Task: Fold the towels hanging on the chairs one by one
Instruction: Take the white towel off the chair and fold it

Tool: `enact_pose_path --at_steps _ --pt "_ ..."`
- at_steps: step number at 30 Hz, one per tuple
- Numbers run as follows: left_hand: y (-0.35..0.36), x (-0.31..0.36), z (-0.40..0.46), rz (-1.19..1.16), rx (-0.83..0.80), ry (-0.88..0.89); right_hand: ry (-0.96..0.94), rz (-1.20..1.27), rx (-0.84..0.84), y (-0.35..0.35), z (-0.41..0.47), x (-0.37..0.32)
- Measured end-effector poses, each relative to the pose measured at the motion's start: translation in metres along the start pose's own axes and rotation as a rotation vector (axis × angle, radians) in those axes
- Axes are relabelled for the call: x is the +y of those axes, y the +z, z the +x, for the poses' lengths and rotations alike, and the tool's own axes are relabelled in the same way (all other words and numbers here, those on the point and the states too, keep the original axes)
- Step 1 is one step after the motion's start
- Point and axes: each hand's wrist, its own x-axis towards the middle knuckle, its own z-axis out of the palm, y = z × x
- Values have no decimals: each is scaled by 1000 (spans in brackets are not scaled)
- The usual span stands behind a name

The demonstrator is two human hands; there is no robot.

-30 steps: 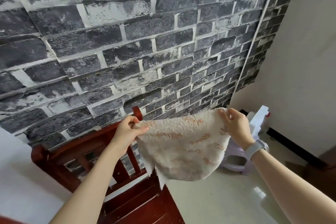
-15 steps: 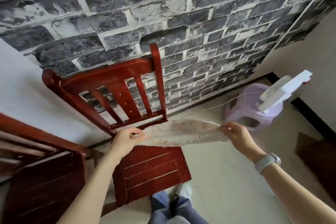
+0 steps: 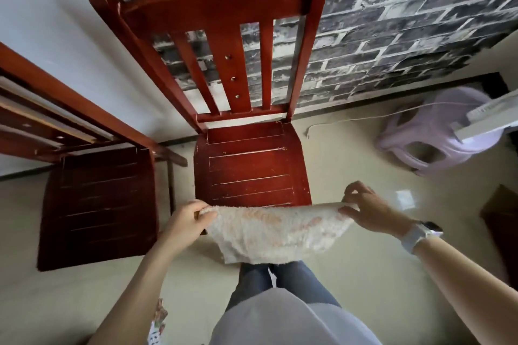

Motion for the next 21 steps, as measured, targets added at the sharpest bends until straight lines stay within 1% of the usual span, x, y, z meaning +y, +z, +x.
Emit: enact_pose_path --at_steps 4,6,10,11,13,15,18,21 --pt "-1 -22 54 -65 138 -30 34 2 181 5 58 -28" --pt "-2 -33 91 -88 193 -6 61 34 266 7 98 -38" --pt "-5 -45 169 -151 409 36 92 250 465 9 172 -57" --pt "-4 -48 187 -207 445 16 120 310 515 9 184 -63" --pt "5 -59 213 -302 446 -61 172 367 585 20 199 -67" --pt "27 -79 221 -298 400 -123 231 386 563 47 205 -61" --pt "72 -116 204 -270 301 -227 344 395 417 111 199 -35" --pt "116 -149 178 -229 251 -405 483 454 306 170 185 -8"
